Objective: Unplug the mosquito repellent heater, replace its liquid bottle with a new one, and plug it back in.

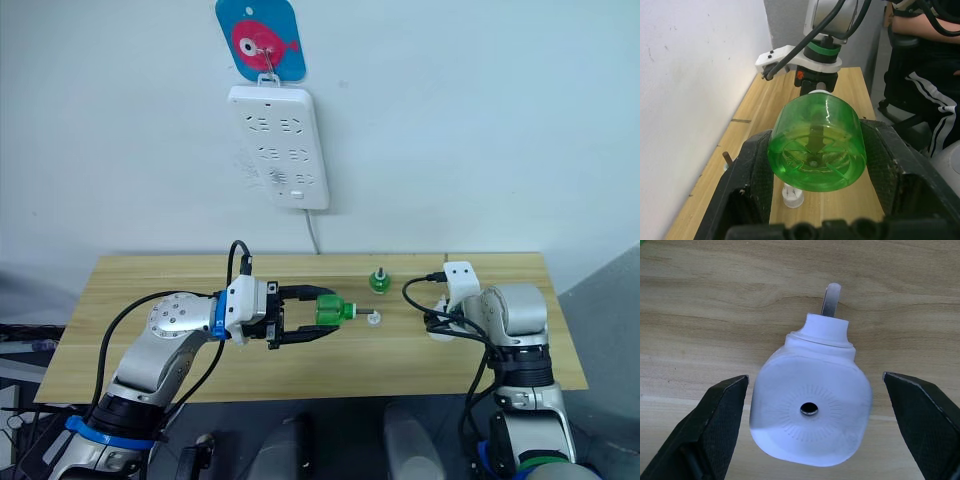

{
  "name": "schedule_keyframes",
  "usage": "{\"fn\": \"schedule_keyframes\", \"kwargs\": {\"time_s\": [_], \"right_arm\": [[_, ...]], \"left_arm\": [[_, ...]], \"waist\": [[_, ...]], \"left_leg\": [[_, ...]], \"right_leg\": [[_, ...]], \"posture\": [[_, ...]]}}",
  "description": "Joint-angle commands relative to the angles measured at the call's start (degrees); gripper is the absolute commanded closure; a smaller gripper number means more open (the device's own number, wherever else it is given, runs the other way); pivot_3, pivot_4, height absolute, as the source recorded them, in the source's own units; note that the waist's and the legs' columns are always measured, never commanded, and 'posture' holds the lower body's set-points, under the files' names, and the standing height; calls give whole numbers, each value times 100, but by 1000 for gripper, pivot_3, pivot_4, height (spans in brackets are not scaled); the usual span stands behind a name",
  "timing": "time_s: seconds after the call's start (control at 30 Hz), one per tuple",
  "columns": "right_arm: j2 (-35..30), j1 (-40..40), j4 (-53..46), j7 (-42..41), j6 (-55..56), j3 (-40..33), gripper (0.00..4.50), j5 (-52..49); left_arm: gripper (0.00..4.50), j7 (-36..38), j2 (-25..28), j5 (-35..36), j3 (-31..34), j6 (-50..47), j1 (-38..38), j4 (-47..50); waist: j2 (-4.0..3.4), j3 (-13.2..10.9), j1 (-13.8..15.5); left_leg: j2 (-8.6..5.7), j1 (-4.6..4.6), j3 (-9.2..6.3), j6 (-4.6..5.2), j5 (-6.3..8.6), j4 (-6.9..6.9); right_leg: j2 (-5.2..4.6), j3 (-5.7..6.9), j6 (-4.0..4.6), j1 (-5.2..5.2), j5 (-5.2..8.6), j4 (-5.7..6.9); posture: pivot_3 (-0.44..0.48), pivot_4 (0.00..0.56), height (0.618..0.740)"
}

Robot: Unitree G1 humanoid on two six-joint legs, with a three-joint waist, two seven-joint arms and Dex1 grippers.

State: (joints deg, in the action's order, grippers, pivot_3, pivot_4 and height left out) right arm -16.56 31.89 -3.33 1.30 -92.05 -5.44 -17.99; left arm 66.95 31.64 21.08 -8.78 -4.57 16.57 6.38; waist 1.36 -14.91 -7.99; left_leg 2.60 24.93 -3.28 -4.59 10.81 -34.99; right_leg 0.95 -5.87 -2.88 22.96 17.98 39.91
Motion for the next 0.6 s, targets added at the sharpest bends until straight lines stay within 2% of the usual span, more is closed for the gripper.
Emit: {"fn": "schedule_keyframes", "kwargs": {"time_s": [0.03, 0.13, 0.23, 0.4, 0.6], "right_arm": [[29, -82, -73, 55, -45, -73, 0, -12], [33, -115, -83, 63, -45, -57, 603, -51], [92, -167, -119, 118, -45, -84, 1543, -92], [-58, -129, -352, 6, -45, -79, 1545, -187], [-528, -42, -1162, -1146, -31, -611, 1545, -929]], "left_arm": [[2116, 24, -12, -17, -18, 108, -3, 109], [2116, 42, -14, -35, -16, 146, -13, 72], [2116, 53, -21, -59, -6, 198, -29, 20], [2116, 49, 21, -4, 68, 106, -55, -11], [2116, 268, 420, 665, 264, -1189, 232, 183]], "waist": [[0, 0, 0], [0, 0, 0], [0, 0, -2], [0, 0, -2], [0, 0, -5]], "left_leg": [[0, 0, 0, 0, 0, 0], [0, 0, -1, 0, 0, 0], [1, 0, 0, 0, 0, 0], [1, 0, 0, -1, 0, 0], [0, 16, 1, 0, -1, 0]], "right_leg": [[0, 0, 0, 0, 0, 0], [0, 1, 0, 1, 0, 0], [0, 0, 0, 1, 0, 0], [1, 0, 0, 1, 0, 3], [0, 1, 0, 21, 0, 7]], "posture": [[-167, 264, 723], [-166, 262, 723], [-164, 257, 723], [-165, 247, 723], [-174, 226, 723]]}}
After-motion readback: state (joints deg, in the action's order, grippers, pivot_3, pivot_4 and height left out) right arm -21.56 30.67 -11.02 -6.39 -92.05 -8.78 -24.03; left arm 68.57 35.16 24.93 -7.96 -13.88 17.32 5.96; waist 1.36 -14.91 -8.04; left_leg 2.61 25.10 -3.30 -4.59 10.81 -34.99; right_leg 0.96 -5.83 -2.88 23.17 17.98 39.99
